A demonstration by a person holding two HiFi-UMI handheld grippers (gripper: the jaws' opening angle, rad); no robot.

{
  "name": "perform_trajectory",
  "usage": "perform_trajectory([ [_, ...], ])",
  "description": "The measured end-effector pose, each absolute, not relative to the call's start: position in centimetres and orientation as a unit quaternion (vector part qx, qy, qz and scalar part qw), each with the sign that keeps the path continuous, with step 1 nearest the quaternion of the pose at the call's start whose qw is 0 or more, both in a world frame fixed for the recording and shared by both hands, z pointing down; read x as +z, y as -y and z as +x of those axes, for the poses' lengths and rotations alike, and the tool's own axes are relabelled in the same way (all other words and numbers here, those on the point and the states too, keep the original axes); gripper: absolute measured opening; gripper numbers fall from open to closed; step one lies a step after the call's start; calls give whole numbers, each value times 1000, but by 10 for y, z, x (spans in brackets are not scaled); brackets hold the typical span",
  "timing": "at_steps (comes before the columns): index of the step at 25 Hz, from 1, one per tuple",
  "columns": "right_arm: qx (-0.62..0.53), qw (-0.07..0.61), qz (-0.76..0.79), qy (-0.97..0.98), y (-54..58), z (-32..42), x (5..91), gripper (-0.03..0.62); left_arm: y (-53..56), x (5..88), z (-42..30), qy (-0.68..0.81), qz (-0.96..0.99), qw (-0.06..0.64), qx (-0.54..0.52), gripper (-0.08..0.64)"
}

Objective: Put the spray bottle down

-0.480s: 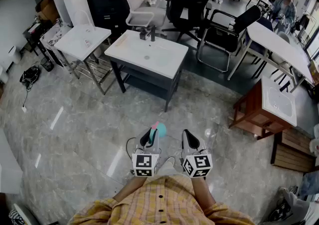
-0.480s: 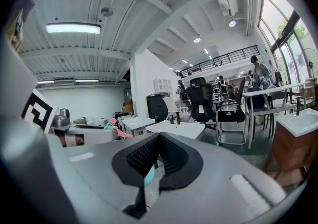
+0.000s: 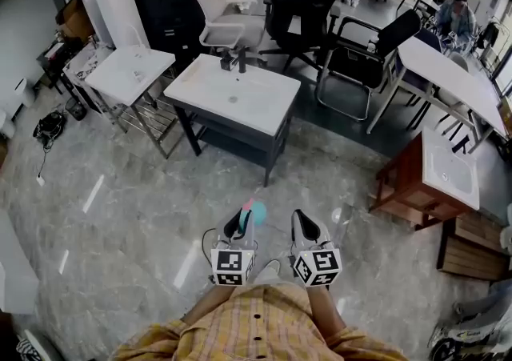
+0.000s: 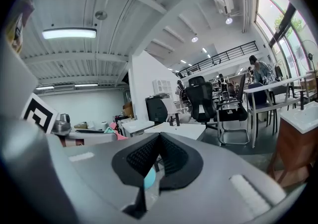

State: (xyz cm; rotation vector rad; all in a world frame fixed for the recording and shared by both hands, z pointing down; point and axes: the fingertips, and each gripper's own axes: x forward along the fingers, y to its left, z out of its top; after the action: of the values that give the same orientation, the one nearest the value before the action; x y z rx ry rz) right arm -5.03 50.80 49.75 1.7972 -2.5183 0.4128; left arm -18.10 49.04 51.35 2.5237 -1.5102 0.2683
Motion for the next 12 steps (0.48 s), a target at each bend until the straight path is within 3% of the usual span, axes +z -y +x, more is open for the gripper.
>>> perform_trajectory([
  [12,135,-8,548,825,-445,-18,502,2,-433,505,-141,518,848,64,93,71],
])
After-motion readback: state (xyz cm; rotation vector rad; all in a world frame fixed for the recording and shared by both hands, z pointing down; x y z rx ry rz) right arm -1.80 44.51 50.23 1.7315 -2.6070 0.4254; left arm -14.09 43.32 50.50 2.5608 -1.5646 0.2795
